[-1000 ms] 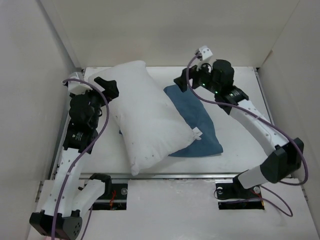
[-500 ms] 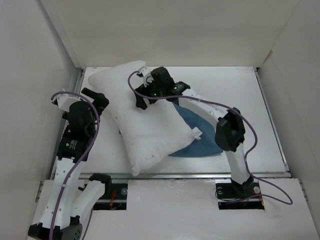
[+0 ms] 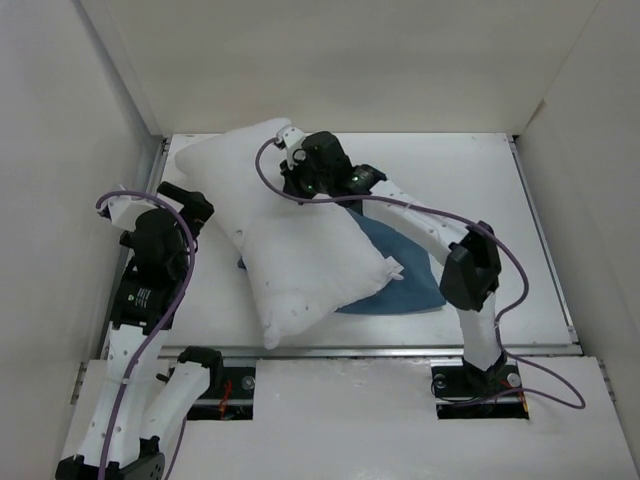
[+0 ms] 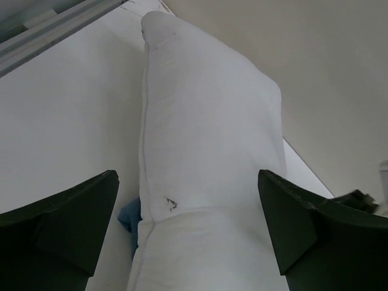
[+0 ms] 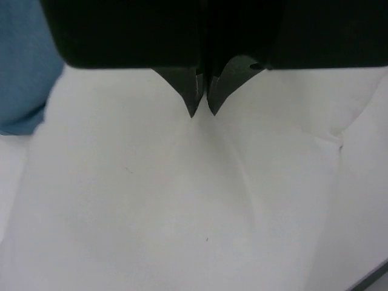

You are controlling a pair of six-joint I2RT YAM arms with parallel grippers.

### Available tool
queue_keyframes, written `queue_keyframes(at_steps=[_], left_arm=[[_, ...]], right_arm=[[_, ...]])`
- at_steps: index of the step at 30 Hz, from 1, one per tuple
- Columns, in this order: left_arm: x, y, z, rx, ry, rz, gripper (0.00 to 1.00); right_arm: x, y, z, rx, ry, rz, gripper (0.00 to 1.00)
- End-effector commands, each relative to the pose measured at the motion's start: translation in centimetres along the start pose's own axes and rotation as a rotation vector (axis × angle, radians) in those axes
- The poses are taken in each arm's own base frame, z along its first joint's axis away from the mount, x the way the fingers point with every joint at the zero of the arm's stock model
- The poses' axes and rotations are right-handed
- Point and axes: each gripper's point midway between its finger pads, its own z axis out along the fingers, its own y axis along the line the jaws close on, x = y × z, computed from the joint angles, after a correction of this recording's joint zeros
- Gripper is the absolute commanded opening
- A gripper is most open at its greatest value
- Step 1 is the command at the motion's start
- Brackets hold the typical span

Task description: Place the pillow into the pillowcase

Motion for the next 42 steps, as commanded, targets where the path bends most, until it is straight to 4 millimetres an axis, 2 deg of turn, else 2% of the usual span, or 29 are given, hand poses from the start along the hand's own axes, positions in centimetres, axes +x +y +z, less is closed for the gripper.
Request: queue_keyframes(at_steps=[1, 2, 3, 4, 5, 6, 8, 9, 10, 11, 12, 14, 15, 16, 17, 18, 19, 21, 22, 24, 25, 26, 28, 29, 34, 38, 39, 41, 42], left_arm=[[-1.0, -1.1, -0.7, 0.051, -0.018, -0.009, 1.00], [-0.5, -1.4, -0.7, 0.072, 0.003, 0.010, 1.00], [-0.4, -1.7, -0.4, 0.084, 0.009, 0.022, 1.00], [0.2, -1.6, -0.3, 0.084, 0.024, 0.028, 1.00], [0.8, -1.8, 0.4, 0.089, 0.036, 0.040, 1.00], [1.1, -1.9, 0.6, 0.091, 0.049, 0.044, 1.00], [2.5, -2.2, 1.7, 0.092, 0.089, 0.057, 1.00], [3.3, -2.7, 2.1, 0.117, 0.116, 0.058, 1.00], [3.8, -3.1, 2.6, 0.127, 0.134, 0.060, 1.00], [4.7, -3.2, 3.0, 0.134, 0.160, 0.075, 1.00], [6.0, -3.5, 4.1, 0.140, 0.194, 0.083, 1.00], [8.6, -3.4, 5.1, 0.158, 0.272, 0.114, 1.00], [10.4, -3.0, 6.1, 0.142, 0.321, 0.129, 1.00], [11.5, -3.1, 6.6, 0.153, 0.347, 0.147, 1.00], [12.8, -2.5, 7.0, 0.135, 0.382, 0.159, 1.00], [13.8, -2.6, 7.5, 0.132, 0.402, 0.170, 1.00], [15.6, -2.5, 8.3, 0.114, 0.441, 0.209, 1.00], [17.3, -2.4, 9.1, 0.087, 0.466, 0.265, 1.00], [19.9, -1.8, 9.5, 0.057, 0.522, 0.323, 1.00], [21.1, -1.7, 10.2, 0.002, 0.534, 0.377, 1.00], [22.0, -1.6, 10.6, -0.016, 0.549, 0.399, 1.00], [23.6, -1.2, 11.1, -0.052, 0.586, 0.440, 1.00], [24.5, -0.5, 12.0, -0.102, 0.599, 0.459, 1.00], [25.8, 0.0, 12.4, -0.136, 0.623, 0.483, 1.00], [27.5, 1.3, 14.0, -0.226, 0.628, 0.531, 0.98], [28.0, 1.8, 14.9, -0.271, 0.622, 0.550, 0.66], [27.8, 1.8, 15.2, -0.284, 0.603, 0.546, 0.39], [26.9, 2.2, 15.6, -0.342, 0.558, 0.550, 0.00], [26.4, 2.3, 15.7, -0.364, 0.537, 0.548, 0.00]], right_arm=[[-12.1, -1.7, -10.1, 0.117, -0.323, -0.066, 0.00], [-14.8, -2.1, -13.9, 0.136, -0.400, -0.068, 0.00], [-15.8, -2.7, -15.7, 0.145, -0.433, -0.068, 0.00], [-16.7, -4.4, -18.0, 0.177, -0.469, -0.063, 0.00], [-18.4, -4.7, -21.7, 0.200, -0.532, -0.067, 0.00], [-18.9, -6.4, -23.7, 0.237, -0.560, -0.063, 0.00], [-19.6, -7.8, -27.0, 0.285, -0.603, -0.062, 0.00], [-20.5, -8.0, -30.1, 0.310, -0.652, -0.068, 0.00], [-20.4, -8.8, -31.3, 0.345, -0.661, -0.061, 0.00], [-19.5, -10.9, -32.4, 0.415, -0.650, -0.041, 0.00], [-19.6, -11.2, -34.7, 0.453, -0.678, -0.038, 0.00], [-18.3, -13.4, -36.7, 0.535, -0.665, -0.028, 0.00], [-16.9, -14.2, -36.4, 0.561, -0.633, -0.013, 0.00], [-16.4, -14.1, -37.7, 0.575, -0.643, -0.013, 0.00], [-15.9, -14.4, -38.0, 0.587, -0.644, -0.011, 0.00], [-14.1, -15.1, -37.1, 0.603, -0.603, 0.005, 0.00], [-13.8, -15.3, -38.0, 0.627, -0.612, 0.009, 0.00], [-12.3, -16.0, -37.4, 0.643, -0.582, 0.034, 0.00], [-11.2, -16.2, -36.9, 0.650, -0.558, 0.043, 0.00], [-9.9, -16.6, -36.5, 0.657, -0.534, 0.062, 0.00], [-8.3, -17.9, -36.0, 0.692, -0.502, 0.099, 0.00], [-7.8, -18.1, -36.1, 0.701, -0.502, 0.102, 0.00], [-6.2, -19.5, -36.1, 0.738, -0.481, 0.154, 0.00], [-4.9, -20.2, -35.6, 0.746, -0.458, 0.186, 0.00], [-3.1, -21.1, -35.8, 0.728, -0.444, 0.216, 0.00], [-3.3, -21.1, -36.8, 0.738, -0.462, 0.213, 0.00], [-3.1, -21.2, -36.7, 0.738, -0.462, 0.213, 0.00], [-3.2, -21.3, -37.3, 0.749, -0.472, 0.212, 0.00], [-3.3, -21.6, -37.7, 0.760, -0.481, 0.212, 0.00]])
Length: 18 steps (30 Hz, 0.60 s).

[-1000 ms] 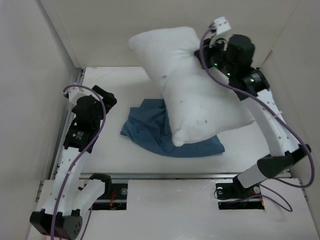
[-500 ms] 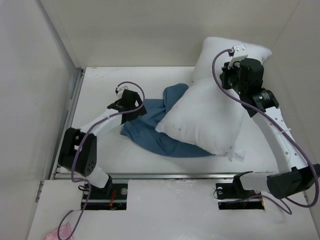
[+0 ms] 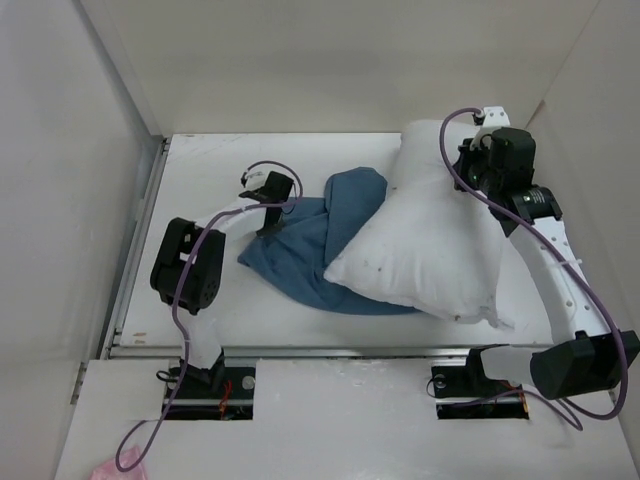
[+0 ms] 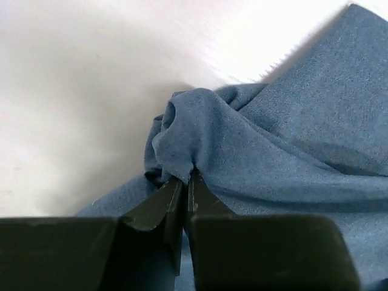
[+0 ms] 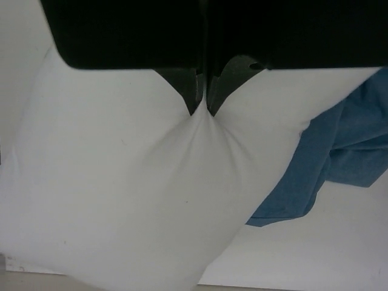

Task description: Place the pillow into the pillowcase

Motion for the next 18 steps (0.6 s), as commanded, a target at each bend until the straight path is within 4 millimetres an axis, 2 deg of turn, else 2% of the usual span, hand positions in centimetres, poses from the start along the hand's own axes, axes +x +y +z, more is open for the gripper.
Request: queue_keyframes(at_steps=[1, 3, 4, 5, 6, 7, 10, 11, 12, 14, 15, 17, 18], left_arm=[[-3.1, 1.8, -0.9, -0.121, -0.092, -0.044, 0.00], [-5.3, 4.1, -1.6, -0.221, -0.151, -0.100, 0.00], [-7.0, 6.1, -2.4, -0.282, -0.190, -0.150, 0.00], [-7.5, 6.8, -2.7, -0.294, -0.189, -0.163, 0.00], [-8.6, 8.0, -3.2, -0.327, -0.220, -0.202, 0.00], [-9.4, 8.9, -3.6, -0.349, -0.236, -0.233, 0.00], [-12.0, 13.9, -5.2, -0.459, -0.276, -0.353, 0.00], [-12.0, 13.9, -5.2, -0.458, -0.278, -0.362, 0.00], [-12.8, 15.7, -5.7, -0.492, -0.286, -0.393, 0.00], [-13.3, 17.4, -5.9, -0.526, -0.284, -0.454, 0.00], [-13.7, 19.0, -6.0, -0.562, -0.287, -0.485, 0.00], [-13.7, 21.1, -7.0, -0.634, -0.290, -0.506, 0.00], [-13.7, 22.0, -7.4, -0.665, -0.304, -0.559, 0.00]], right_arm=[[-9.5, -0.6, -3.6, 0.004, -0.348, 0.012, 0.00], [-10.0, -0.6, -4.1, 0.007, -0.372, 0.050, 0.00], [-10.6, -1.2, -4.5, 0.027, -0.403, 0.086, 0.00], [-10.3, -1.6, -4.2, 0.048, -0.396, 0.090, 0.00], [-11.2, -1.8, -4.9, 0.059, -0.439, 0.137, 0.00], [-11.2, -2.4, -4.8, 0.097, -0.448, 0.168, 0.00], [-11.9, -2.9, -5.3, 0.119, -0.493, 0.250, 0.00], [-12.0, -3.0, -5.3, 0.125, -0.495, 0.264, 0.00], [-12.0, -3.0, -5.0, 0.125, -0.495, 0.264, 0.00], [-11.6, -3.0, -4.2, 0.126, -0.480, 0.273, 0.00], [-11.4, -3.0, -4.2, 0.128, -0.469, 0.272, 0.00], [-10.4, -3.3, -2.8, 0.147, -0.430, 0.285, 0.00], [-10.0, -4.0, -2.8, 0.188, -0.419, 0.291, 0.00]])
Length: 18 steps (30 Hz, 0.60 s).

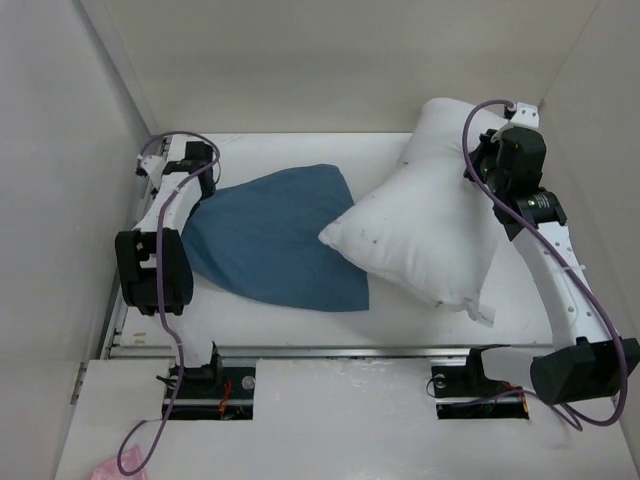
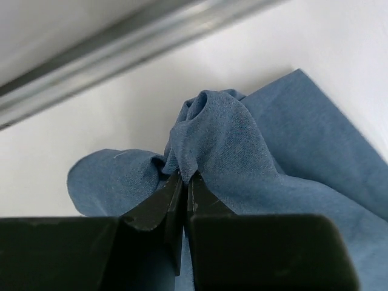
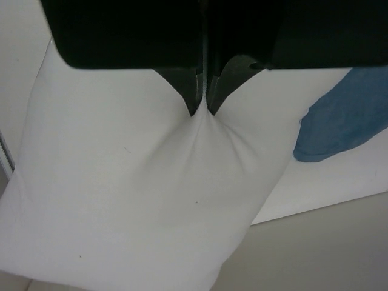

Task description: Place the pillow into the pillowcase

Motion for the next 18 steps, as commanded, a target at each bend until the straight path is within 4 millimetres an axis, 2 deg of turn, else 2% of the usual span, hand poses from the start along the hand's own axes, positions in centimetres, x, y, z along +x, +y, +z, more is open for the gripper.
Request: queue_keyframes(at_steps=[1, 3, 4, 6, 7, 8, 9, 10, 11, 12, 13, 14, 15, 16, 17, 18], left_arm=[[-4.0, 5.0, -1.1, -0.151, -0.067, -0.102, 0.00], [-4.7, 6.0, -0.8, -0.183, -0.069, -0.116, 0.00], [-5.0, 6.3, -0.8, -0.192, -0.068, -0.123, 0.12], [-5.2, 5.8, -0.9, -0.168, -0.056, -0.107, 0.56], [-5.1, 5.2, -1.1, -0.145, -0.052, -0.087, 0.74], [-5.2, 3.9, -1.8, -0.101, -0.068, -0.075, 0.94], [-4.8, 3.2, -2.3, -0.073, -0.062, -0.031, 1.00], [-4.8, 2.1, -3.0, -0.032, -0.061, -0.010, 1.00], [-4.5, 0.8, -4.1, 0.013, -0.073, 0.024, 1.00], [-5.0, -0.4, -5.1, 0.060, -0.084, 0.021, 1.00], [-5.0, -1.2, -5.9, 0.097, -0.084, 0.067, 1.00], [-5.1, -2.2, -6.8, 0.136, -0.089, 0.090, 1.00], [-5.2, -3.9, -8.6, 0.201, -0.115, 0.107, 1.00], [-4.7, -5.0, -9.7, 0.260, -0.111, 0.134, 1.00], [-4.2, -5.9, -10.7, 0.307, -0.120, 0.204, 1.00], [-3.3, -7.1, -12.9, 0.388, -0.129, 0.241, 1.00]], right_arm=[[-6.9, 0.1, -0.3, 0.029, -0.253, 0.104, 0.00], [-6.1, -0.5, 0.1, 0.067, -0.228, 0.109, 0.00], [-6.1, -0.7, 0.1, 0.076, -0.230, 0.110, 0.00], [-5.8, -0.6, 0.1, 0.071, -0.216, 0.107, 0.04], [-5.0, -0.3, 0.6, 0.050, -0.190, 0.100, 0.10], [-4.5, -0.1, 0.7, 0.039, -0.178, 0.097, 0.33], [-4.4, 0.2, 1.1, 0.024, -0.174, 0.096, 0.52], [-4.2, 0.7, 1.1, -0.006, -0.165, 0.094, 0.72], [-3.7, 1.1, 1.5, -0.026, -0.146, 0.090, 0.86], [-3.2, 1.5, 1.8, -0.055, -0.128, 0.048, 1.00], [-3.1, 2.2, 2.2, -0.096, -0.114, 0.009, 1.00], [-3.0, 4.1, 2.0, -0.211, -0.097, -0.050, 1.00], [-2.6, 5.6, 1.8, -0.290, -0.089, -0.129, 1.00], [-1.1, 6.3, 1.9, -0.351, -0.057, -0.292, 1.00], [0.0, 8.8, 1.0, -0.462, -0.047, -0.375, 1.00], [0.7, 9.9, 0.6, -0.504, -0.045, -0.446, 1.00]])
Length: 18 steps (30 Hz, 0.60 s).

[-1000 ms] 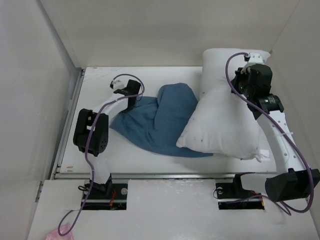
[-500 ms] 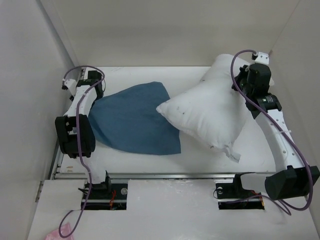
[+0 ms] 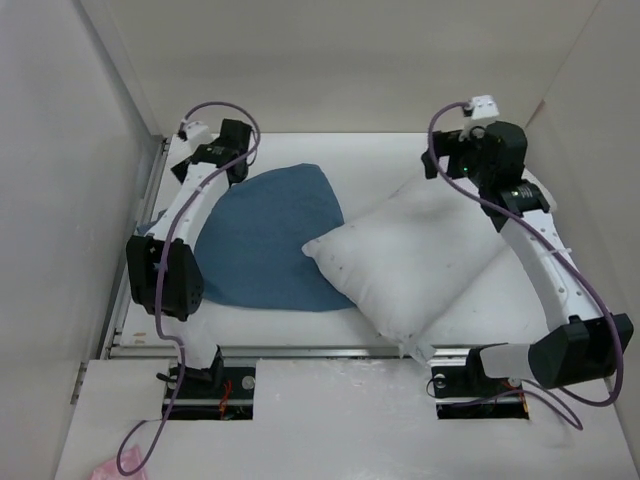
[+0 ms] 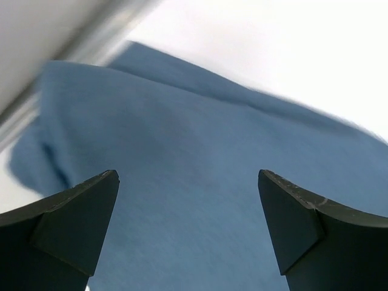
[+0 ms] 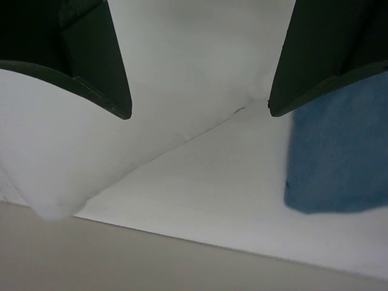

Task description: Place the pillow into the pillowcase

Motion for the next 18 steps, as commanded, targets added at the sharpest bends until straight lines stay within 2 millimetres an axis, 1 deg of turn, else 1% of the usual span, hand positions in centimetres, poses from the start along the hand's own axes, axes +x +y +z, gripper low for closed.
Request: queue_keyframes(at_steps=[1, 2, 3, 4, 5, 6, 7, 8, 9, 10, 11, 12, 13, 14, 15, 16, 17, 18], left_arm=[[-0.9, -4.9, -5.4, 0.284, -0.044, 0.099, 1.00], [-0.2, -6.1, -6.5, 0.359, -0.033, 0.118, 1.00], [0.6, -7.2, -7.5, 0.440, -0.020, 0.141, 1.00], [1.1, -8.4, -9.3, 0.558, -0.041, 0.145, 1.00], [2.4, -9.8, -11.2, 0.700, -0.001, 0.164, 1.00], [2.6, -10.2, -12.2, 0.775, -0.005, 0.162, 1.00], [2.0, -9.9, -14.2, 0.855, -0.035, 0.141, 1.00], [2.8, -10.0, -14.2, 0.891, -0.045, 0.127, 1.00], [3.0, -9.9, -14.8, 0.930, -0.043, 0.122, 1.00], [3.1, -9.8, -15.3, 0.944, -0.051, 0.119, 1.00], [2.8, -9.3, -15.7, 0.951, -0.059, 0.112, 1.00], [2.9, -9.1, -15.4, 0.936, -0.052, 0.108, 1.00], [2.5, -9.0, -15.5, 0.929, -0.057, 0.104, 1.00], [2.3, -8.9, -15.6, 0.918, -0.060, 0.104, 1.00], [2.2, -8.9, -15.8, 0.911, -0.068, 0.105, 1.00], [1.9, -8.7, -15.8, 0.902, -0.070, 0.105, 1.00], [1.9, -8.7, -15.8, 0.902, -0.070, 0.105, 1.00], [1.7, -8.3, -16.0, 0.896, -0.072, 0.092, 1.00]], right_arm=[[-0.3, 7.1, -0.9, -0.334, -0.035, -0.409, 1.00], [0.5, 8.2, -1.2, -0.369, -0.017, -0.464, 1.00], [2.0, 10.7, -1.5, -0.441, 0.011, -0.516, 1.00], [2.9, 11.8, -1.4, -0.468, 0.039, -0.562, 1.00], [4.8, 12.6, -1.7, -0.492, 0.099, -0.611, 1.00], [5.8, 14.7, -2.2, -0.518, 0.121, -0.643, 1.00], [6.7, 15.8, -2.5, -0.538, 0.148, -0.660, 1.00], [8.9, 16.8, -2.8, -0.575, 0.219, -0.663, 1.00], [9.8, 17.8, -3.2, -0.593, 0.242, -0.669, 1.00], [11.3, 19.2, -4.1, -0.582, 0.267, -0.696, 1.00], [10.9, 20.2, -3.8, -0.557, 0.238, -0.681, 1.00], [11.6, 20.6, -4.2, -0.543, 0.265, -0.627, 1.00], [11.2, 21.2, -4.6, -0.559, 0.254, -0.574, 1.00], [12.1, 21.2, -4.7, -0.550, 0.275, -0.520, 1.00], [11.6, 21.4, -5.7, -0.557, 0.271, -0.437, 1.00], [11.9, 21.7, -6.5, -0.563, 0.280, -0.401, 1.00], [13.1, 21.6, -7.2, -0.557, 0.307, -0.382, 1.00], [12.9, 21.4, -8.3, -0.574, 0.302, -0.357, 1.00]])
